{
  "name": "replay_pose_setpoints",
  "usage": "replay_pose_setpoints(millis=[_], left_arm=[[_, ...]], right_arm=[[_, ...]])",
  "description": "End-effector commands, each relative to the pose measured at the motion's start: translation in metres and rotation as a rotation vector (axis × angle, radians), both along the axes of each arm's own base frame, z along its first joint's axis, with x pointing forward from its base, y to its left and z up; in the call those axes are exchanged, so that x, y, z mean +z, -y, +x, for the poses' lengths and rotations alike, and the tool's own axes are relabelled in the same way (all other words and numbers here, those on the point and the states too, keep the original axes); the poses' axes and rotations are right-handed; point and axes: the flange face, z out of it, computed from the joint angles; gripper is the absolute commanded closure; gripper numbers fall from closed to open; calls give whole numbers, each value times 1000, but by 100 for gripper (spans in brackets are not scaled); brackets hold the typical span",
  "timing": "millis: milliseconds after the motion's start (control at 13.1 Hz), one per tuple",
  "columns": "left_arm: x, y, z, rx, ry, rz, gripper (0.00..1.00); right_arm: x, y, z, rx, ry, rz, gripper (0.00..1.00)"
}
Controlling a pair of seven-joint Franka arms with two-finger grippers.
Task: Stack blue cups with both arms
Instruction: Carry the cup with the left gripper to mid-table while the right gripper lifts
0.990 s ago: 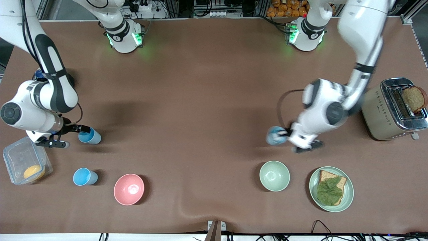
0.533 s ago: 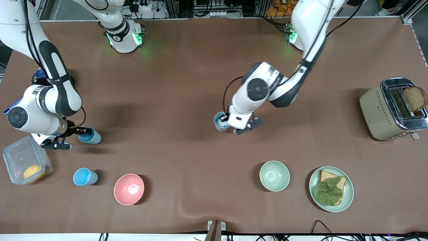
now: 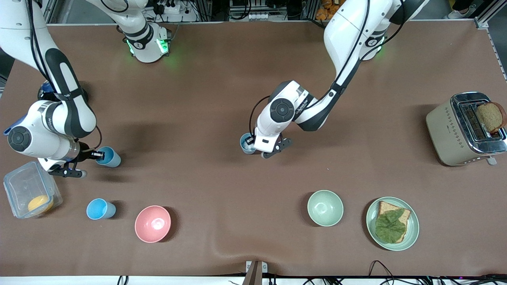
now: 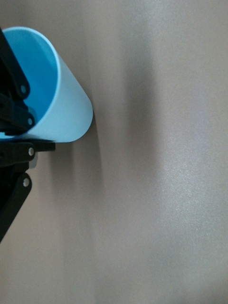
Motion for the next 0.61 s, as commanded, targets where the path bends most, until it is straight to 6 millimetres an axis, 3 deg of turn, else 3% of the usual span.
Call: replay_pose_setpoints(millis=[0,152,305,533], left_arm=[[0,3,5,36,15,9,1],[23,-1,13,61,42,-1,0],[81,-15,27,75,102,-23,0],[179,-85,57,112,129,10,0]], right_arm=[[0,0,3,-14,2,17,98],[3,-3,4,-13,2,16,98],[28,-11,5,0,-25,23,100],[84,-16,21,10,-131,51,100]])
